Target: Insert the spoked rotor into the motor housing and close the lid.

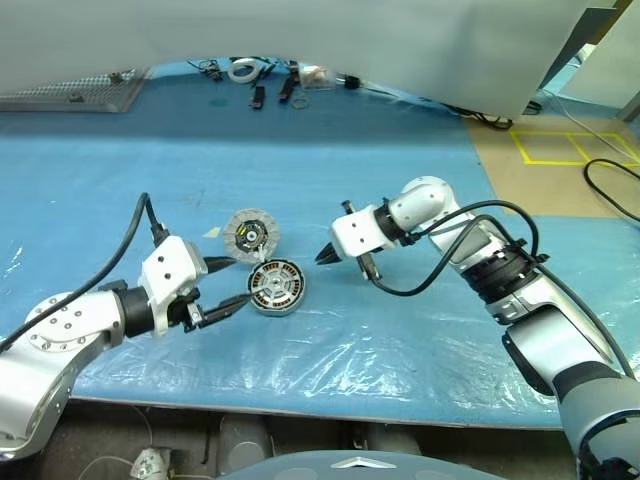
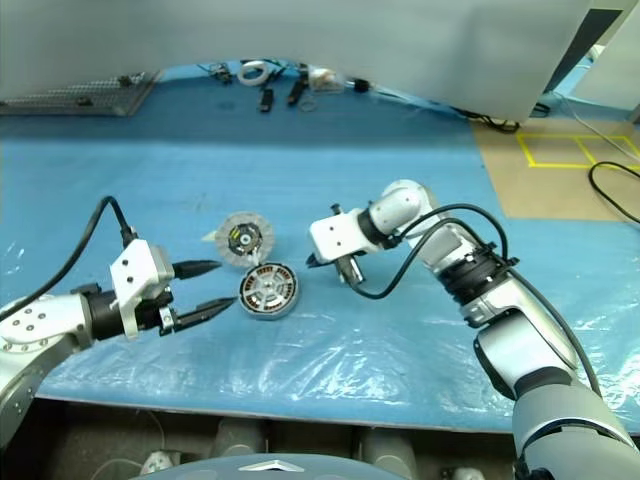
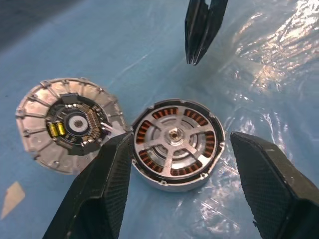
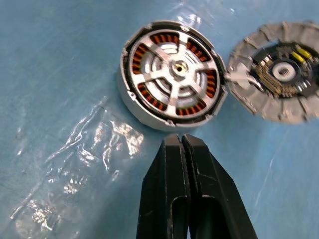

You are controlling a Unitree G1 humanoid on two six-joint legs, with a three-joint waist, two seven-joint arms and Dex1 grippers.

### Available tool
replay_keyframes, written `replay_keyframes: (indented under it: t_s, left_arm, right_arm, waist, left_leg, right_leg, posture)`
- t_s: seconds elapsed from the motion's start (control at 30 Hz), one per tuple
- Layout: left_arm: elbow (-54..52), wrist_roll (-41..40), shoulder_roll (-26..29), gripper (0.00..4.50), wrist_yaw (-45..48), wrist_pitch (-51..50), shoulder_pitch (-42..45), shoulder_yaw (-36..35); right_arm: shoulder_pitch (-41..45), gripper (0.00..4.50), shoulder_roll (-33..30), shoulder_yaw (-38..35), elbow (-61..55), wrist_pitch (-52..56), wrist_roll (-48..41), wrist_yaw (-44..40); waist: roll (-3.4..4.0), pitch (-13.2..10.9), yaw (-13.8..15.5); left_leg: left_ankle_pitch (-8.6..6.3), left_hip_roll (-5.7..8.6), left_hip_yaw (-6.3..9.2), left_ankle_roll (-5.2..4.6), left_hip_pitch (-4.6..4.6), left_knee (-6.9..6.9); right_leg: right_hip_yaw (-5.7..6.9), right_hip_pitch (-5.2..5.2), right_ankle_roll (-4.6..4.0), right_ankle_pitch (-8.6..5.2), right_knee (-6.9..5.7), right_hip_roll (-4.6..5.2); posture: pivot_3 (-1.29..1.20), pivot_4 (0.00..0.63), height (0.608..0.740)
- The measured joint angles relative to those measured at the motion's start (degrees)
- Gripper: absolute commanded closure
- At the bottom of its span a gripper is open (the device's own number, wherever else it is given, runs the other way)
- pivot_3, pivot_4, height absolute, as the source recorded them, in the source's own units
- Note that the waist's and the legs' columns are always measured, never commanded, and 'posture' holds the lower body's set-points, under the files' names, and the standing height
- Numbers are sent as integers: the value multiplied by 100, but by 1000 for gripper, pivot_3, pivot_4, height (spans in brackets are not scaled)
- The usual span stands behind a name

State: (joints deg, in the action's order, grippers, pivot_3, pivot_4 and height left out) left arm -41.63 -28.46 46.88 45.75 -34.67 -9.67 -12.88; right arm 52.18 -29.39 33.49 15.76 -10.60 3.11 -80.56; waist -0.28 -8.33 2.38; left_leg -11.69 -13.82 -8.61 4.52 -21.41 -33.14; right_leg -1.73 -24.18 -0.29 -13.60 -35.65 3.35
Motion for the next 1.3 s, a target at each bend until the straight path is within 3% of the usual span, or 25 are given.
replay_keyframes:
  t_s: [0.17, 0.4, 0.53, 0.97, 1.3]
  left_arm:
    - [24, 247, -40, 1213, -27, 253, -549, -32]
    - [23, 361, -260, 1213, -129, 464, -886, -43]
    - [23, 539, -273, 1213, -214, 567, -970, 10]
    - [29, 689, -403, 1213, -298, 627, -772, 262]
    - [145, 734, -413, 1213, -292, 677, -542, 461]
  right_arm:
    - [80, 3284, 124, 191, 380, -988, 248, -295]
    - [251, 940, 450, 313, 1174, -1574, 681, -257]
    - [365, 940, 587, 332, 1455, -1927, 1060, 71]
    - [502, 940, 756, 354, 1201, -2274, 1037, -185]
    - [508, 940, 1077, 657, 1745, -2805, 1419, 68]
  waist:
    - [-15, -8, -6]
    - [-16, -8, -24]
    - [-18, -8, -23]
    - [-18, -8, -21]
    - [-18, -8, -23]
  left_leg:
    - [8, -1, 2, -15, -11, -7]
    - [1, -5, 2, -5, -3, -13]
    - [11, -5, 1, -21, -6, -13]
    - [11, -5, 1, -22, -4, -12]
    - [11, -5, 2, -22, -5, -14]
  right_leg:
    - [3, -9, -2, -1, -3, 2]
    - [-2, -9, -21, -11, -12, -3]
    - [-1, -9, -21, -11, -8, -2]
    - [0, -9, -21, -11, -11, -2]
    - [0, -9, -21, -11, -13, -2]
  posture:
    - [0, 150, 740]
    - [0, 150, 740]
    - [0, 150, 740]
    - [0, 150, 740]
    - [0, 150, 740]
